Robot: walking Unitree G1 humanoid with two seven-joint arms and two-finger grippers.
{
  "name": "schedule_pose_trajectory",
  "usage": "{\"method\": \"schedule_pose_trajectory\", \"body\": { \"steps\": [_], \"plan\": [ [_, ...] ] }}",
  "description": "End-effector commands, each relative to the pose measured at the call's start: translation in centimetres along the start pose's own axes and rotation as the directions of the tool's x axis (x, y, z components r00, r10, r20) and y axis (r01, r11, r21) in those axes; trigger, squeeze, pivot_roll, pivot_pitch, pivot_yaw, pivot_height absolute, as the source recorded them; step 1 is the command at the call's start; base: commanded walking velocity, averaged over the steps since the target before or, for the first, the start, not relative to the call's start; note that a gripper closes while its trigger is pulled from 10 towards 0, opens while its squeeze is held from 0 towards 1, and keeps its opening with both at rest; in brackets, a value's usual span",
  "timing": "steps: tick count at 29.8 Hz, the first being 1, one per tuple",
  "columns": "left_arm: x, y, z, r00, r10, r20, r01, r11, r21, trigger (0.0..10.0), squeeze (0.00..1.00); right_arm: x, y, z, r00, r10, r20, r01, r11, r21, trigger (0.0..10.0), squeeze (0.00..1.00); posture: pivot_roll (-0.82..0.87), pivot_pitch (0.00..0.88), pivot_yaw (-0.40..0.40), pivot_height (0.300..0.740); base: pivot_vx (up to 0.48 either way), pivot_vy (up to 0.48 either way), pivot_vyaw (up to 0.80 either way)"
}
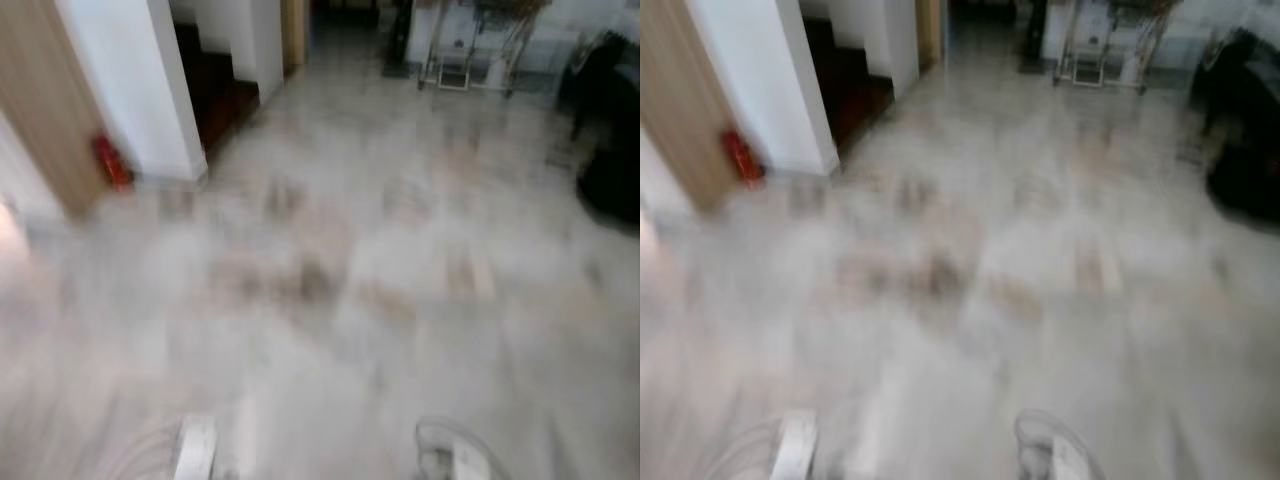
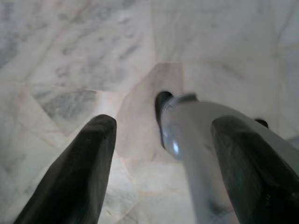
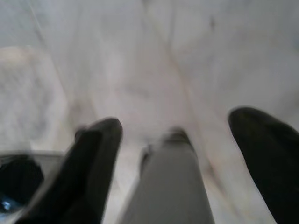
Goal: Move the pillow to the sofa from floor
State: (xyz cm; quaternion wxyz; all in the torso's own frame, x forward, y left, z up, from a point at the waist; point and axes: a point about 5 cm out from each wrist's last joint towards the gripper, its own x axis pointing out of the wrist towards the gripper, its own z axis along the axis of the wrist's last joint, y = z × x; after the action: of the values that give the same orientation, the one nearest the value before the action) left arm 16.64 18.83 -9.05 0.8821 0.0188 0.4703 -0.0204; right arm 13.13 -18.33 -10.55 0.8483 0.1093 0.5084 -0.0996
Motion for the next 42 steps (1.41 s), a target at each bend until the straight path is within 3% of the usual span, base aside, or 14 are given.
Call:
{"method": "schedule_pose_trajectory", "body": {
  "steps": [1, 37, 42],
  "plan": [
    [-0.09, 0.27, -0.37, 1.000, 0.003, -0.019, -0.003, 1.000, 0.005, 10.0, 0.00, -0.01, 0.32, -0.30, 1.000, 0.005, -0.010, -0.005, 1.000, 0.004, 10.0, 0.00, -0.04, 0.000, 0.004, 0.740, -0.300, 0.000, 0.00],
    [-0.07, 0.23, -0.30, 1.000, 0.000, -0.015, 0.000, 1.000, -0.006, 10.0, 0.00, 0.00, 0.24, -0.38, 1.000, -0.011, -0.024, 0.011, 1.000, 0.009, 10.0, 0.00, -0.02, 0.000, 0.004, 0.740, -0.307, 0.000, 0.00],
    [-0.04, 0.15, -0.20, 1.000, -0.001, -0.014, 0.001, 1.000, -0.008, 10.0, 0.00, 0.02, 0.17, -0.29, 0.999, -0.012, -0.032, 0.012, 1.000, -0.010, 10.0, 0.00, -0.03, 0.000, 0.005, 0.740, -0.316, 0.000, -0.77]
  ]
}}
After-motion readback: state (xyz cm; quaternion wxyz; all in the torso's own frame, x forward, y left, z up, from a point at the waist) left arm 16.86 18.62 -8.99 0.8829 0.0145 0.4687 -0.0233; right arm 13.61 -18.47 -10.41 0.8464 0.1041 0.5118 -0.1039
